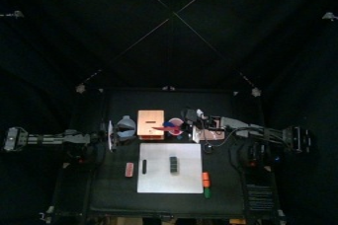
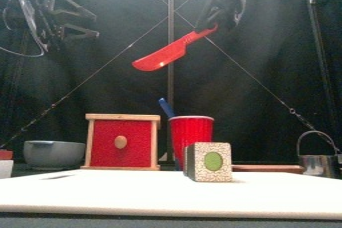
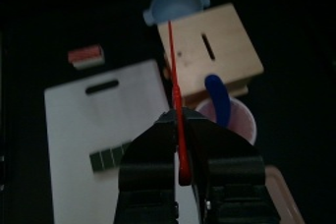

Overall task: Cut the sushi into 4 pieces with the knife
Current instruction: Grasp knife edge with left hand

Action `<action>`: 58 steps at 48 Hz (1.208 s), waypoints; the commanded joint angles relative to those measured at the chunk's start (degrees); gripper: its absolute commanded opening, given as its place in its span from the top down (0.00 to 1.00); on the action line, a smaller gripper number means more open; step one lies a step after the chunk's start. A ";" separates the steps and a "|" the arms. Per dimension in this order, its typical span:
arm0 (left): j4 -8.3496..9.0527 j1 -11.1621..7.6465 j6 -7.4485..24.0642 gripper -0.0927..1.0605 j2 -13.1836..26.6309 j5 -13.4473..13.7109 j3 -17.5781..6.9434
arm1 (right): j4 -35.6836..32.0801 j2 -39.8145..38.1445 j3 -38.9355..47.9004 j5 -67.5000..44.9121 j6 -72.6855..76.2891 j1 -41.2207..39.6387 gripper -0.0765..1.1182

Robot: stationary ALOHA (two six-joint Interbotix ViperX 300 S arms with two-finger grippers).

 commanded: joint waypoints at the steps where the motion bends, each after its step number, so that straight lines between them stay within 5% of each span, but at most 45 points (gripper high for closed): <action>1: 0.09 -0.18 0.18 0.08 3.87 0.00 -2.81 | -0.53 -1.67 5.10 -10.63 -0.26 1.49 0.80; 9: 2.29 -0.26 0.53 0.07 9.32 -0.53 -3.78 | -1.41 -1.58 9.93 -18.54 0.00 3.25 0.80; 18: 2.64 -0.26 0.70 0.07 15.29 -0.53 -6.15 | -3.52 -1.23 11.25 -19.16 -0.35 6.33 0.80; 29: 7.03 -0.35 0.53 0.07 22.50 -0.62 -10.55 | -5.19 -1.14 11.43 -19.16 -0.09 7.29 0.80; 44: 7.03 -0.35 0.53 0.10 27.33 -1.67 -12.39 | -5.27 -1.23 11.60 -19.16 -0.44 7.21 0.80; 58: 7.12 -0.35 0.62 0.26 28.56 -2.02 -12.48 | -5.19 -1.23 11.69 -19.42 -0.09 7.29 0.80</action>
